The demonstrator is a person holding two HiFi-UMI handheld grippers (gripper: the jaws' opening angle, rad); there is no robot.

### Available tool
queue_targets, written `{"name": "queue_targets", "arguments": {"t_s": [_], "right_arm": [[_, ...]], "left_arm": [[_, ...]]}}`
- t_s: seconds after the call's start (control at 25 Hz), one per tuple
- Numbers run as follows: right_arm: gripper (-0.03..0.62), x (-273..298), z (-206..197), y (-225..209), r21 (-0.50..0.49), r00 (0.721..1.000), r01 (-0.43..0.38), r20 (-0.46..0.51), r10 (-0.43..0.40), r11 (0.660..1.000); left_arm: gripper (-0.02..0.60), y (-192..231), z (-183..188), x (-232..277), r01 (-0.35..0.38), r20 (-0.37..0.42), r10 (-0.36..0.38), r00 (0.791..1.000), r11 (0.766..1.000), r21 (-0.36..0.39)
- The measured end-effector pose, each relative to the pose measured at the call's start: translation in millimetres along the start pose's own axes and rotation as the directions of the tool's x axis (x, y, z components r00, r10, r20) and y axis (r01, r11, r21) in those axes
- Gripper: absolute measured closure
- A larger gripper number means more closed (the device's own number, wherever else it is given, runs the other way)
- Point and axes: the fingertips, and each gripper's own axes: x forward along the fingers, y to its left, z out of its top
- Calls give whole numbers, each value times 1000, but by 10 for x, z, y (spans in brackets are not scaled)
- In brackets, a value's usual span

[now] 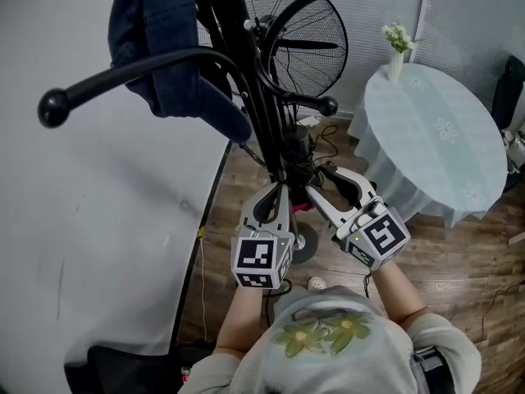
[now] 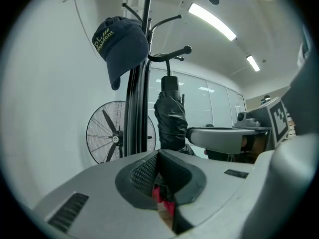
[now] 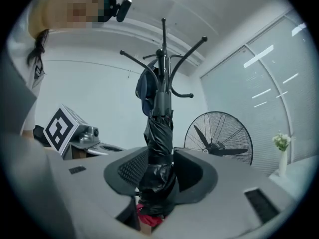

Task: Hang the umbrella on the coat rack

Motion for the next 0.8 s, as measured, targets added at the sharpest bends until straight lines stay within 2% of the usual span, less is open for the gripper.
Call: {"name": "queue_targets", "arguments": {"t_s": [0.04,0.16,0.6,0.8], "right_arm": [[446,-11,3,-1,0,1000,4,3,-4,1000],[594,-66,22,4,15,1000,11,24,-11,1000],[597,-205,49,221,-10,1000,-4,14,4,1000],[597,-250,83,284,-12,1000,16,21,-15,1000]], "left_arm": [[577,-5,3,-2,3,1,-3,1000,1000,-1],[577,-33,12,-14,13,2,-13,1000,1000,-2],[577,-201,47,-102,65,1,-65,998,998,5],[577,-258,58,-144,87,2,-87,996,996,7]]}}
